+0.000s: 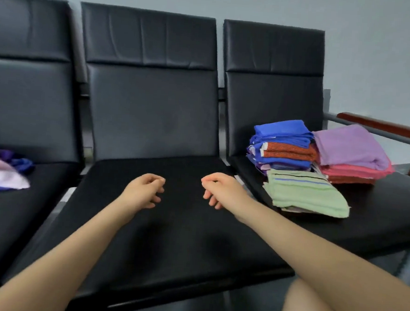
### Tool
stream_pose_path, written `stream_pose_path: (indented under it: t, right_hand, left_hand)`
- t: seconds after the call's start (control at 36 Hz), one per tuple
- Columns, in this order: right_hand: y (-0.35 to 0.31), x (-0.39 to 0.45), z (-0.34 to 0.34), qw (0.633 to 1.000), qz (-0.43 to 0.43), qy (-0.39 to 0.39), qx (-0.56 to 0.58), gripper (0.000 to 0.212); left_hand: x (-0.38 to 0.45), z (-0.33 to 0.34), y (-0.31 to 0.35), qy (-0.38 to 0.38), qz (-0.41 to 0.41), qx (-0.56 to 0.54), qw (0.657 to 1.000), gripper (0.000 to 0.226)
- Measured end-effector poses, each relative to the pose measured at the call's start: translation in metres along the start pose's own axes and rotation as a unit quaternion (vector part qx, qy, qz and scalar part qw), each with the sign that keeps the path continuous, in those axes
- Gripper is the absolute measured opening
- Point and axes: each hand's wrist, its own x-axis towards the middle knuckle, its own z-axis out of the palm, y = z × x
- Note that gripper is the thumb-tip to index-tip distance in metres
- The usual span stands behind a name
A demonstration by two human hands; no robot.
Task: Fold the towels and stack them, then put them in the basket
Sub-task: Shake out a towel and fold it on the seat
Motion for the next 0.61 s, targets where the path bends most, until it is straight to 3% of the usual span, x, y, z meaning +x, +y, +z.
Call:
stream_pose_path:
  t: [0.17,0.28,0.61]
  right_hand:
    - [-0.025,0.008,0.087,0.989,-0.064,-0.083,-0.101,0.013]
    - [-0.037,0.019,0.152,0.970,-0.107,-0.144,-0.162,0.010]
    - [-0.097,0.064,0.336,0.964,-0.151,-0.197,-0.095,0.014]
  left_hand:
    - [-0.005,-0.095,-0.039,0.146,-0.009,0.013,0.989,0.012]
    - [-0.025,-0.168,-0.064,0.243,0.010,0.116,0.963,0.018]
    - [-0.082,-0.316,-0.167,0.406,-0.116,0.140,0.896,0.025]
